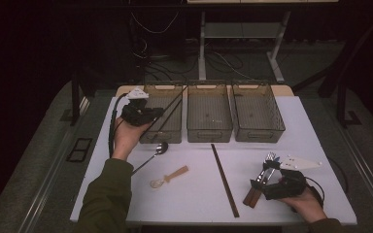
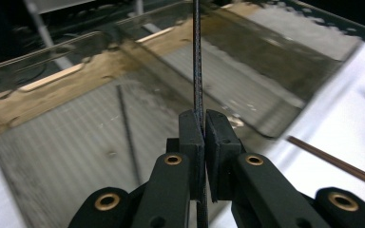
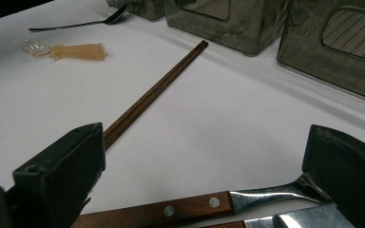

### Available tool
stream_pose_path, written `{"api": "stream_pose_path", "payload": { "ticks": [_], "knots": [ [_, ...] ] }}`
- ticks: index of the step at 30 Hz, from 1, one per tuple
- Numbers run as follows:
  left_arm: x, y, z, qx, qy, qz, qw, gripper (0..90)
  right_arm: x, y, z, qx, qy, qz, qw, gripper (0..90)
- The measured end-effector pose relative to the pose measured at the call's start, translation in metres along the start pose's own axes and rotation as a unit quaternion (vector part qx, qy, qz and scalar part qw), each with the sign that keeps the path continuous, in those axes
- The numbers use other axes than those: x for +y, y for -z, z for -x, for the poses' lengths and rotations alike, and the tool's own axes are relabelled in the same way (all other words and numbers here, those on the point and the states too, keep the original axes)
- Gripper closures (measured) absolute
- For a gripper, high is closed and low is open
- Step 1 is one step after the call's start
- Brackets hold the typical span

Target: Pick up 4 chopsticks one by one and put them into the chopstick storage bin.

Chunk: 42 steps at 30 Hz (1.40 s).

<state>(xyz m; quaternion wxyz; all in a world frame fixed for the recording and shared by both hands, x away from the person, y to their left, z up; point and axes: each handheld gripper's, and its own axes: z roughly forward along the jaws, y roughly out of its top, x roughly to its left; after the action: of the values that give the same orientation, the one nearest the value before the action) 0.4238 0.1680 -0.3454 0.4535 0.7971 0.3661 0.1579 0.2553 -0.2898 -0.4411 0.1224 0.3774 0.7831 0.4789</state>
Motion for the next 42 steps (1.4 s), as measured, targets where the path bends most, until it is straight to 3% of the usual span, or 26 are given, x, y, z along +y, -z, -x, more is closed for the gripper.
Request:
{"api": "stream_pose_path", "payload": {
  "ticks": [4, 9, 19, 30, 42],
  "knots": [
    [0.002, -0.004, -0.013, 0.020, 0.009, -0.006, 0.9997, 86.0, 0.000, 0.000, 0.000, 0.000, 0.000, 0.001, 1.0000, 0.7],
    [0.005, -0.008, -0.026, 0.029, 0.023, -0.009, 0.9993, 86.0, 0.000, 0.000, 0.000, 0.001, 0.001, 0.001, 1.0000, 0.7],
    [0.006, -0.022, -0.039, 0.047, 0.040, -0.006, 0.9980, 86.0, 0.000, 0.001, 0.000, 0.003, 0.000, 0.000, 1.0000, 0.7],
    [-0.001, -0.038, -0.044, 0.057, 0.049, -0.015, 0.9971, 85.9, 0.000, 0.001, 0.000, 0.005, -0.001, 0.001, 1.0000, 0.7],
    [-0.008, -0.055, -0.040, 0.065, 0.044, -0.056, 0.9954, 85.7, 0.000, 0.002, 0.000, 0.006, 0.001, 0.002, 1.0000, 0.7]
  ]
}}
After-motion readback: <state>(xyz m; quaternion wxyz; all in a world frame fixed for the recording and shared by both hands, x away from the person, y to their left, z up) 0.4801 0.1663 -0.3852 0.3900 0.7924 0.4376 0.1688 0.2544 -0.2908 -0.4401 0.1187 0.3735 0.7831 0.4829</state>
